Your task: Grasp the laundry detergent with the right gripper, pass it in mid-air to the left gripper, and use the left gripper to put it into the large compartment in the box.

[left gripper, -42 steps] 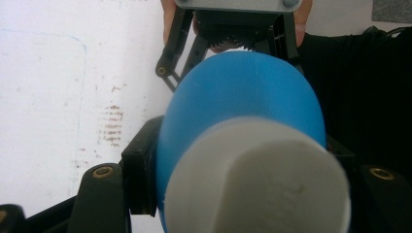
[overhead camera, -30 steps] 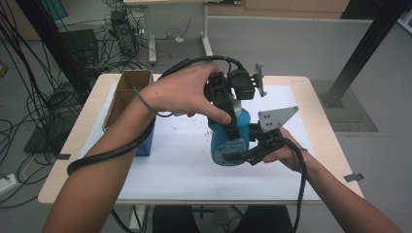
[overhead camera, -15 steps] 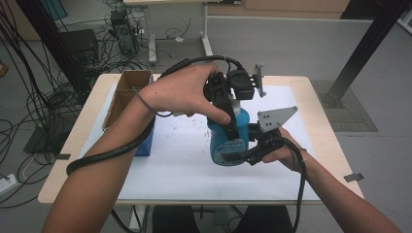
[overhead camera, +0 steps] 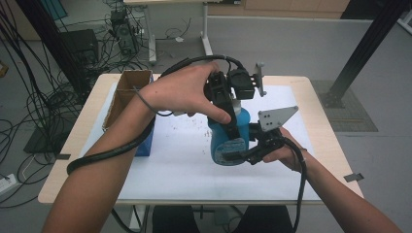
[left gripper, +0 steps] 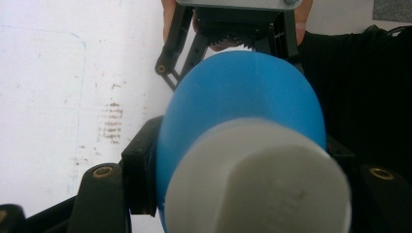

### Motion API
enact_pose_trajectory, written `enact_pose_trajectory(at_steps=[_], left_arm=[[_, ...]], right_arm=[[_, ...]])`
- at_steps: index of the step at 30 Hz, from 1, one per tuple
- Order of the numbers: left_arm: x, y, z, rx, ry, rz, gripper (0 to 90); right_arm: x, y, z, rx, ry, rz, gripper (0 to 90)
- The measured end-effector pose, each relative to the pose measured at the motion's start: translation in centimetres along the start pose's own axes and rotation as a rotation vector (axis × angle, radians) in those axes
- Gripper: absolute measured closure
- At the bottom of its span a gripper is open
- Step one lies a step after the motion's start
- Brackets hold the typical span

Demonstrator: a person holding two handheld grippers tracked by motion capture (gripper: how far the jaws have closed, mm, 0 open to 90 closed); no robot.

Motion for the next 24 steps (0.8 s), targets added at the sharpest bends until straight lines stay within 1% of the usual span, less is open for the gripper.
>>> enact_pose_trajectory(at_steps=[17,24], left_arm=[[-0.02,0.12,-0.01,-0.001,-0.002,-0.002,36.5],[-0.05,0.17,0.05,0.0,0.008,-0.001,36.5]], right_arm=[[0.0,-0.11,-0.01,-0.001,0.001,0.0,41.0],[-0.04,-0.16,0.02,-0.001,0.003,-0.002,41.0]])
Point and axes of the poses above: each handheld gripper's, and its own axes: x roughly backward along the jaws, z roughly out of its underside, y roughly to its left, the point moved 4 cm from there along -x, roughly forward along the jaws, and after that the axes turned 1 degree about x, right-handed, at the moved point
